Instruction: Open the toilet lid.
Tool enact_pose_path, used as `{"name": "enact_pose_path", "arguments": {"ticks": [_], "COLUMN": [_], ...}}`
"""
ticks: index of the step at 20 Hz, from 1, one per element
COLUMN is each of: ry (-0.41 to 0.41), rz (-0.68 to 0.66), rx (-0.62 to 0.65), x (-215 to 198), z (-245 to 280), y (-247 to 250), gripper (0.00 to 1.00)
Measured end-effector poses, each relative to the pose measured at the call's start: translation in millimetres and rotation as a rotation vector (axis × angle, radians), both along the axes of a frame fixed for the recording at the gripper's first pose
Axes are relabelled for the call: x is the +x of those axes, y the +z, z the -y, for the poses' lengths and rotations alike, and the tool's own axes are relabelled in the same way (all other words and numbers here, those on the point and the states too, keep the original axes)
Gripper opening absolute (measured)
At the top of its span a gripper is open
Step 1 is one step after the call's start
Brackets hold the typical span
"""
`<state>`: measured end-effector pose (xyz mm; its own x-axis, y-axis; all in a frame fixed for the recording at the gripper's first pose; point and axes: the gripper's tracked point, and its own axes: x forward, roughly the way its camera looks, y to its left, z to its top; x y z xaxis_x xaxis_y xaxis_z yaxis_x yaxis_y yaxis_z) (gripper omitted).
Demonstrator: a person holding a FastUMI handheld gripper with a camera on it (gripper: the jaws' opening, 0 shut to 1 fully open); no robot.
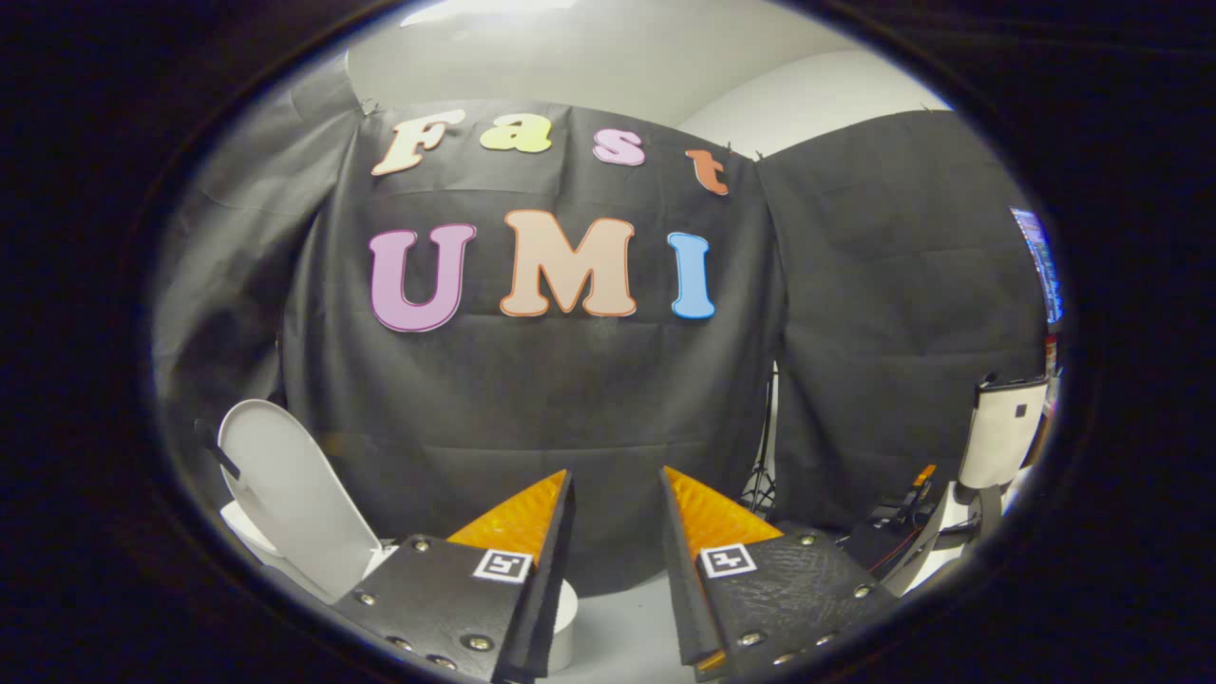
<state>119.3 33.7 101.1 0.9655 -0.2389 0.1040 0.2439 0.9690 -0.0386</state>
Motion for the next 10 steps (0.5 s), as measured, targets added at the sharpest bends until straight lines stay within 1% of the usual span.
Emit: {"name": "enact_pose_path", "arguments": {"ticks": [10], "ry": [-0.015], "rz": [0.023], "rx": [0.054], "x": [-14.6], "z": [18.4], "y": [-2.5], "gripper": [0.5]}}
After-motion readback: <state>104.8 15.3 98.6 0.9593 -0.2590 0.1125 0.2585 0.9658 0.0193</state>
